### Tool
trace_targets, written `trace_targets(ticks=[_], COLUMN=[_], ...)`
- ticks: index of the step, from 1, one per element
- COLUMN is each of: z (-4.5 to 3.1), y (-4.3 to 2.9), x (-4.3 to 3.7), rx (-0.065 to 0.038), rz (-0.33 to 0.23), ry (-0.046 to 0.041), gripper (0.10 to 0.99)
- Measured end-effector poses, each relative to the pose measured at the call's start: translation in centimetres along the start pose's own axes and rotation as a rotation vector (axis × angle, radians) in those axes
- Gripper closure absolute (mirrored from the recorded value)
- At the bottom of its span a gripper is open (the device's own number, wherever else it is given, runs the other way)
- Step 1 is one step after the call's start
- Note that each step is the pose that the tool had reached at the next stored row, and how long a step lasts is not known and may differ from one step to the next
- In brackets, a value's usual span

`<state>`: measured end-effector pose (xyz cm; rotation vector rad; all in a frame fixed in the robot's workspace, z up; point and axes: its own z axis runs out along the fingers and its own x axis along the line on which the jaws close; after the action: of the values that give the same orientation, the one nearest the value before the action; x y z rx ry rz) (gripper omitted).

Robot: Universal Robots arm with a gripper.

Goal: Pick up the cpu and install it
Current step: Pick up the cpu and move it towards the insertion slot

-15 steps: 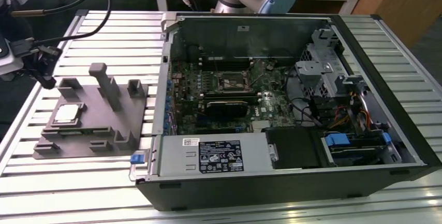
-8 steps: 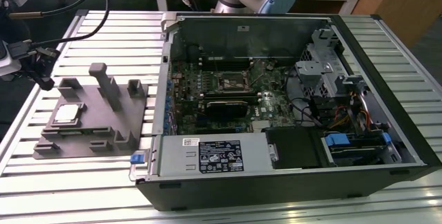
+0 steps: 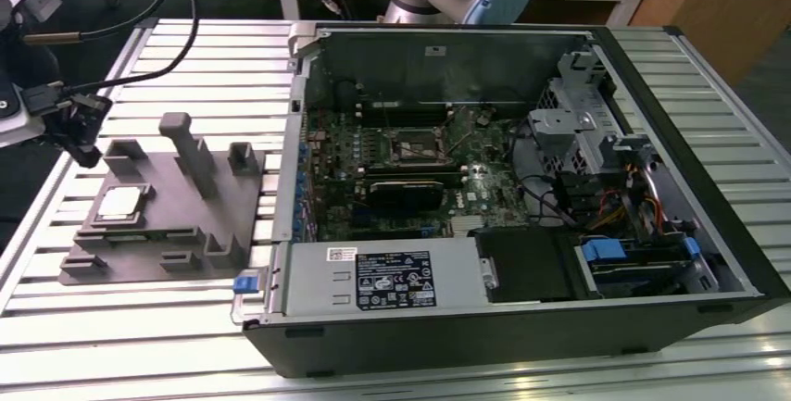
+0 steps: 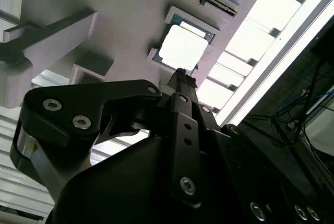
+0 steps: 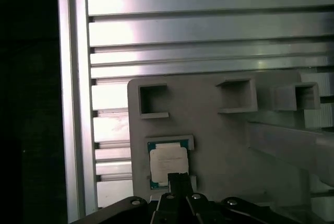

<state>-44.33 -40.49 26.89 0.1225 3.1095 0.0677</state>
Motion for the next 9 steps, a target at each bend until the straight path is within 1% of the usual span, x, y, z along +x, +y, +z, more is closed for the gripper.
trace_targets(ticks=[9], z=[1.48], y=[-0.07], x=[0.07], rx=[0.000], rz=[0.000], ry=[0.0001], gripper=[0.980])
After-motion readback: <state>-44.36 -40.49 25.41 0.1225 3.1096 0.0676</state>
